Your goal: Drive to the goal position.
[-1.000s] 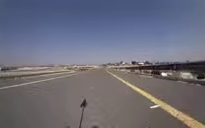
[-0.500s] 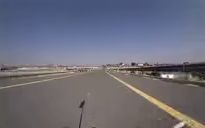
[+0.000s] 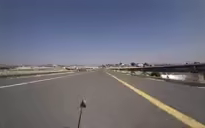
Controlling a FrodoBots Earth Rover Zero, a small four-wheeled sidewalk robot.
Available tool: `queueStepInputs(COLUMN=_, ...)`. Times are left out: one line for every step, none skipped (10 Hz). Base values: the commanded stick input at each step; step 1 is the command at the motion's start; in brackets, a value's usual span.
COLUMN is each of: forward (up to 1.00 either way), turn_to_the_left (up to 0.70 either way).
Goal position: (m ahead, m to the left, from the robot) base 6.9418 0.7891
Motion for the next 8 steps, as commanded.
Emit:
queueStepInputs(forward=1.0, turn_to_the_left=0.0)
queueStepInputs(forward=1.0, turn_to_the_left=0.0)
queueStepInputs(forward=1.0, turn_to_the_left=0.0)
queueStepInputs(forward=1.0, turn_to_the_left=0.0)
queueStepInputs(forward=1.0, turn_to_the_left=0.0)
queueStepInputs(forward=1.0, turn_to_the_left=0.0)
queueStepInputs(forward=1.0, turn_to_the_left=0.0)
queueStepInputs(forward=1.0, turn_to_the_left=0.0)
